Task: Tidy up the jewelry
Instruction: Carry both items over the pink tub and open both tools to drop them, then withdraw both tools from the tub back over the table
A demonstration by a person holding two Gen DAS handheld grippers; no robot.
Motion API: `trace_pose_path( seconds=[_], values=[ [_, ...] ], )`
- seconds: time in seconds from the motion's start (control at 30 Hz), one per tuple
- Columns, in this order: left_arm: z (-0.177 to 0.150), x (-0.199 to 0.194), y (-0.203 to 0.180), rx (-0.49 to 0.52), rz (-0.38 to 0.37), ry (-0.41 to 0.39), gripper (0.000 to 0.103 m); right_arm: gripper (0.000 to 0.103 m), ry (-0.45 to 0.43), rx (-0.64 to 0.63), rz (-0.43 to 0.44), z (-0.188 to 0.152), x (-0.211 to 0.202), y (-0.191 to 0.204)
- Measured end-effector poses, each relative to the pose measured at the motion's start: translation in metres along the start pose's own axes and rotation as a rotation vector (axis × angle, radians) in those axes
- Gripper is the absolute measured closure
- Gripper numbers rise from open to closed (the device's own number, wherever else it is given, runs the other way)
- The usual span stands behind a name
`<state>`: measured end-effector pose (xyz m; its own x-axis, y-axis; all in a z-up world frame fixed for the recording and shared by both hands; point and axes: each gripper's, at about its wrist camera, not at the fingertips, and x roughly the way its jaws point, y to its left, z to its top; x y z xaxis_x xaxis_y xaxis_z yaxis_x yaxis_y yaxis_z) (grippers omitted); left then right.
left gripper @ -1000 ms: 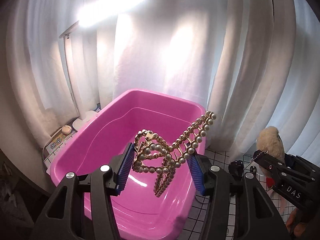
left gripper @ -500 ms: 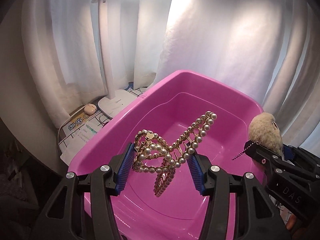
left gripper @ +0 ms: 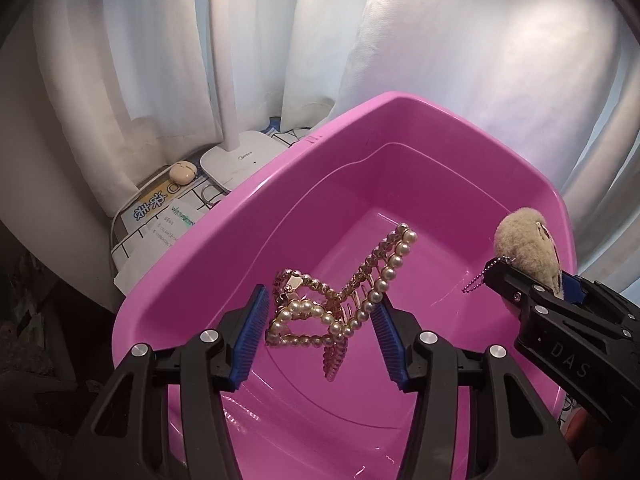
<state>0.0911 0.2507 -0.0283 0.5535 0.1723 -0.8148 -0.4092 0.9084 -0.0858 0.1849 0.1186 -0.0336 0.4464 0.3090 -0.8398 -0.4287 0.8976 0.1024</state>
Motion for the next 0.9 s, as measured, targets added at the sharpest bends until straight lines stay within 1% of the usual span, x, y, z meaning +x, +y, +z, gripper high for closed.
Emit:
trace_pose_path(
  seconds=[0.03, 0.07, 0.1, 0.13, 0.23, 0.3, 0.43, 0.53, 0.9],
  values=[
    [0.001, -0.001, 0.0, 0.003, 0.007, -0.004, 0.043, 0.046, 0.005, 0.003, -0.002, 0.0, 0.002, -0.001],
    [0.001, -0.003, 0.0, 0.007, 0.012, -0.008, 0.028, 0.044, 0.01, 0.005, -0.007, 0.001, 0.003, -0.002],
    [0.002, -0.004, 0.0, 0.007, 0.017, -0.015, 0.021, 0.043, 0.015, 0.008, -0.008, 0.0, 0.004, -0.003],
    [0.002, -0.006, 0.0, 0.008, 0.022, -0.026, 0.019, 0.042, 0.019, 0.01, -0.012, 0.0, 0.003, -0.004],
    [0.004, -0.008, -0.001, 0.017, 0.023, -0.029, 0.019, 0.041, 0.014, 0.003, -0.018, 0.0, 0.002, -0.004],
    [0.004, -0.008, 0.0, 0.015, 0.025, -0.027, 0.019, 0.038, 0.005, 0.0, -0.026, 0.001, -0.001, -0.002],
    [0.002, -0.009, 0.0, 0.016, 0.029, -0.025, 0.019, 0.038, -0.007, -0.005, -0.03, 0.001, -0.005, -0.001],
    [0.002, -0.01, 0.0, 0.015, 0.032, -0.027, 0.019, 0.033, -0.017, -0.007, -0.031, 0.001, -0.008, -0.001],
    [0.0, -0.018, 0.002, 0.016, 0.043, -0.041, 0.019, 0.033, -0.032, -0.013, -0.039, -0.002, -0.019, 0.0]
  ],
)
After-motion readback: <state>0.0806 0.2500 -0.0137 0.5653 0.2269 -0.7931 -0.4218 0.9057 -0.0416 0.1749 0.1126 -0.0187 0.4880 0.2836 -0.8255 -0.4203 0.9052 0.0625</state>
